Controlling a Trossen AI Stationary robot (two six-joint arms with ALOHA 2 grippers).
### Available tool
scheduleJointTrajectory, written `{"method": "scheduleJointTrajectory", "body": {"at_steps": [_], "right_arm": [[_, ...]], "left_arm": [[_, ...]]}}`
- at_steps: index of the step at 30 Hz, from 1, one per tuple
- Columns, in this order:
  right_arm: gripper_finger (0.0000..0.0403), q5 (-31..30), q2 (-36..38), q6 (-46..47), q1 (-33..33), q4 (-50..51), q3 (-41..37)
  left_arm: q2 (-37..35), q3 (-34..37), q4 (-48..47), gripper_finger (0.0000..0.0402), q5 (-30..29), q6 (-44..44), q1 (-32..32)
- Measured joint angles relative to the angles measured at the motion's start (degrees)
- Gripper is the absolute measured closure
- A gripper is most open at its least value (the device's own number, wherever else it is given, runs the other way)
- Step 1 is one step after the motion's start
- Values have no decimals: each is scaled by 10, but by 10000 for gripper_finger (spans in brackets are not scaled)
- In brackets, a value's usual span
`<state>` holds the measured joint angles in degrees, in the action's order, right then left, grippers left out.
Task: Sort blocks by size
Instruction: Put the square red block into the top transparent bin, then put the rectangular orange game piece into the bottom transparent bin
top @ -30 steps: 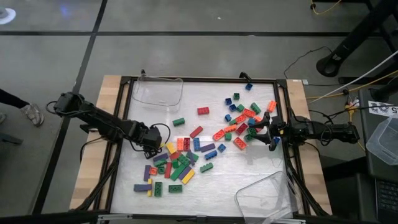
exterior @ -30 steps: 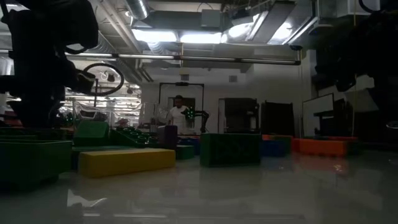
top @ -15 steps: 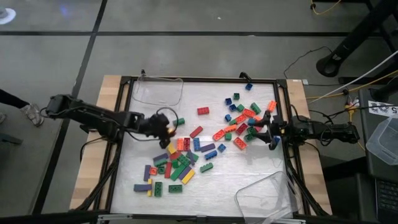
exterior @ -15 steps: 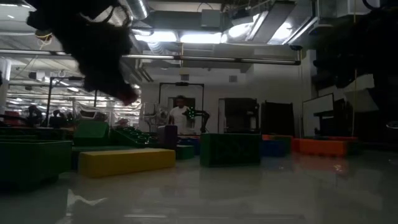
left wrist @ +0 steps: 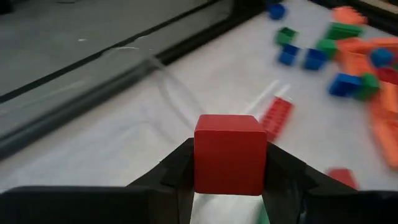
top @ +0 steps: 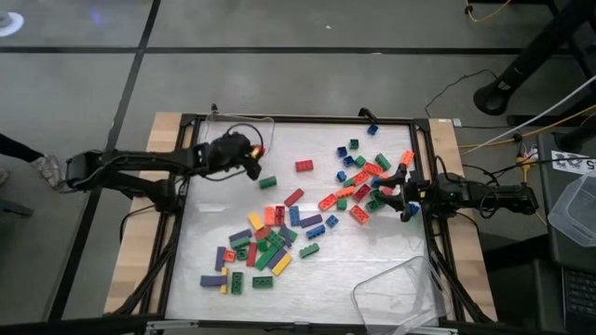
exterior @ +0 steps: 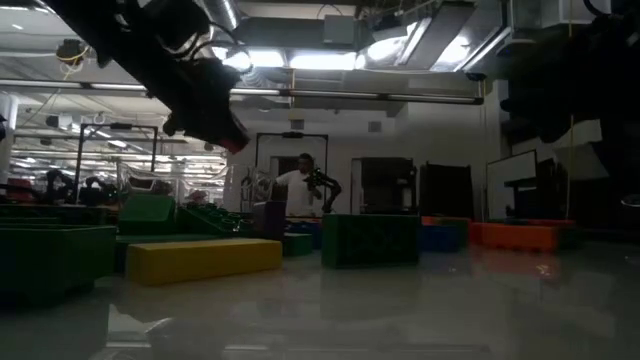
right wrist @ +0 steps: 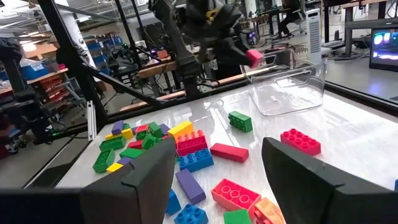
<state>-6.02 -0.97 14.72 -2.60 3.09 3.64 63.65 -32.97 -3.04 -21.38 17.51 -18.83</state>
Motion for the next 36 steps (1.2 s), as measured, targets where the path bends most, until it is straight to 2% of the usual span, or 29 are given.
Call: {"method": "scheduleJointTrajectory", "body": {"at_steps": [8,16,19,24,31,36], "right_arm": [[162,1,-12,0,0,1,2],[162,1,-97,0,0,3,45],[162,2,-153,14,0,18,74],[162,4,-273,92,0,95,144],[162,14,-482,183,0,220,254],[162,57,-629,219,-1,246,308]], "left_arm": [[28,0,5,245,-4,21,-72],[39,0,8,205,-4,36,-99],[39,0,8,199,-4,37,-101],[39,0,8,197,-3,35,-101],[39,0,8,197,-2,35,-101],[39,0,7,197,1,35,-100]]}}
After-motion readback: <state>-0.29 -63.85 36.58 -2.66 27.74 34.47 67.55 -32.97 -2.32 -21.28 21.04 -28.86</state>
